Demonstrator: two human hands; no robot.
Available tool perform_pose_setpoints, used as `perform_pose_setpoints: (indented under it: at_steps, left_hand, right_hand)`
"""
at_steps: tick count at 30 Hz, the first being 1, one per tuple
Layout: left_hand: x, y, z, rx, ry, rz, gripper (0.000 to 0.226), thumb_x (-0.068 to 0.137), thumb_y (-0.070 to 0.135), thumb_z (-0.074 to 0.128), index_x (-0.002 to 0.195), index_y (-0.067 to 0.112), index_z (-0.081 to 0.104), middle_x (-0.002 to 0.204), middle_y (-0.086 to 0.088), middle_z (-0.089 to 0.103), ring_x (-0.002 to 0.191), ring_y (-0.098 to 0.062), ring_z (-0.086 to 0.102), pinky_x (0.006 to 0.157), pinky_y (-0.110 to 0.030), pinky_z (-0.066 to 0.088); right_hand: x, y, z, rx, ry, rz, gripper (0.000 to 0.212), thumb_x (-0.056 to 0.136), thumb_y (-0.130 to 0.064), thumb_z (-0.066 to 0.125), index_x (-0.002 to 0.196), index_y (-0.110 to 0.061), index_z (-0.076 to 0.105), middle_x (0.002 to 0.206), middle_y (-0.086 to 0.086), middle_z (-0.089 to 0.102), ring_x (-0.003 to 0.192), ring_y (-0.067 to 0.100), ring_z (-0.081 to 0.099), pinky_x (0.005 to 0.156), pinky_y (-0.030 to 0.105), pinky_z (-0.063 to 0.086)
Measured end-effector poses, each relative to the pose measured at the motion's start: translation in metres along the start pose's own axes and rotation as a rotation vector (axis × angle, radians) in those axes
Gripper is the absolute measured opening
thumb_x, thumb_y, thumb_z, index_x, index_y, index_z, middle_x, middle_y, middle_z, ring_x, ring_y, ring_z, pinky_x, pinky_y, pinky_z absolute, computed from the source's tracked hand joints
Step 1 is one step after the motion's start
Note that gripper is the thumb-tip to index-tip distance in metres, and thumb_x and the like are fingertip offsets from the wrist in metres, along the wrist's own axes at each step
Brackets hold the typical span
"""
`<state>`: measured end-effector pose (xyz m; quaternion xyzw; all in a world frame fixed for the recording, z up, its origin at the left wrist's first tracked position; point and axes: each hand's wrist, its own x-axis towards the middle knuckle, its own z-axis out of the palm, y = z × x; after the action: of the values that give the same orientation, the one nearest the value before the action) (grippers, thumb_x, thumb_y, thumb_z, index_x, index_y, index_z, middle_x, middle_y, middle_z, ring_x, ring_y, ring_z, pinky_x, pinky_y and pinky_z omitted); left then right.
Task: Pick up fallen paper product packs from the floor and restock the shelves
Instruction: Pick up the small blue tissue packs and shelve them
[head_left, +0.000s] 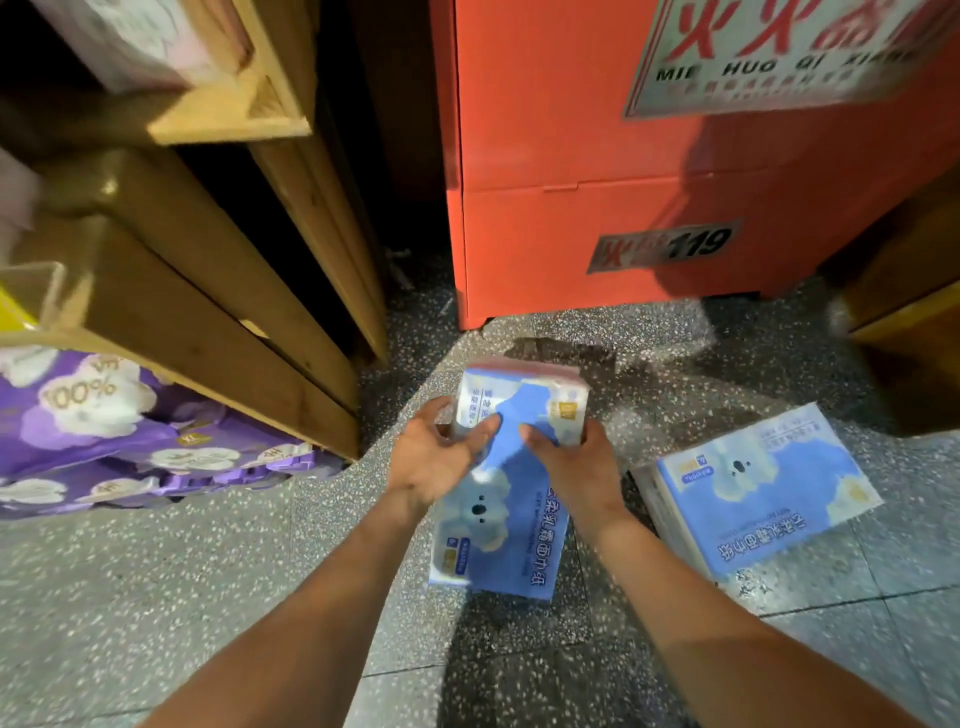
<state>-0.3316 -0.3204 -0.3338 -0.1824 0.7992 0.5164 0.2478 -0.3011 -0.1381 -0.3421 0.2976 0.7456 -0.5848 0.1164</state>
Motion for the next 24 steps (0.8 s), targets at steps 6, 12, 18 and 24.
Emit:
perform_pose_setpoints:
  at_steps: [6, 12, 18, 24]
  left_hand:
    - [-0.097, 0.109, -0.040, 0.060, 0.155, 0.133, 0.060, 0.064, 0.086, 0.066, 0.096, 0.035, 0.071, 0.063, 0.017, 0.069, 0.064, -0.005, 0.066, 0.072, -0.032, 0.055]
    - [-0.251, 0.241, -0.114, 0.014, 0.141, 0.311, 0.044, 0.073, 0.081, 0.066, 0.099, 0.044, 0.067, 0.073, 0.020, 0.071, 0.067, 0.001, 0.066, 0.066, -0.030, 0.052]
    - [-0.454, 0.383, -0.201, -0.036, 0.083, 0.417, 0.034, 0.085, 0.055, 0.070, 0.066, 0.030, 0.057, 0.046, 0.007, 0.057, 0.038, -0.003, 0.050, 0.044, -0.019, 0.038]
    - [-0.617, 0.475, -0.277, 0.050, 0.240, 0.527, 0.040, 0.075, 0.076, 0.067, 0.088, 0.039, 0.073, 0.072, 0.021, 0.073, 0.065, 0.003, 0.068, 0.057, -0.024, 0.050]
  right_hand:
    - [-0.069, -0.122, -0.050, 0.012, -0.023, -0.154, 0.036, 0.079, -0.028, 0.087, 0.106, -0.014, 0.069, 0.086, -0.012, 0.075, 0.073, -0.007, 0.067, 0.065, 0.020, 0.052]
    - [-0.220, -0.294, -0.121, -0.022, -0.107, -0.293, 0.036, 0.082, -0.027, 0.085, 0.112, -0.021, 0.066, 0.092, -0.011, 0.072, 0.072, -0.007, 0.066, 0.063, 0.020, 0.053]
    - [-0.399, -0.453, -0.190, -0.028, -0.045, -0.424, 0.033, 0.075, -0.020, 0.091, 0.103, -0.021, 0.072, 0.084, -0.013, 0.074, 0.073, -0.010, 0.067, 0.061, 0.014, 0.051]
    - [-0.543, -0.566, -0.238, -0.013, -0.109, -0.546, 0.027, 0.073, -0.026, 0.092, 0.093, -0.024, 0.073, 0.083, -0.014, 0.077, 0.075, 0.002, 0.071, 0.065, 0.027, 0.054]
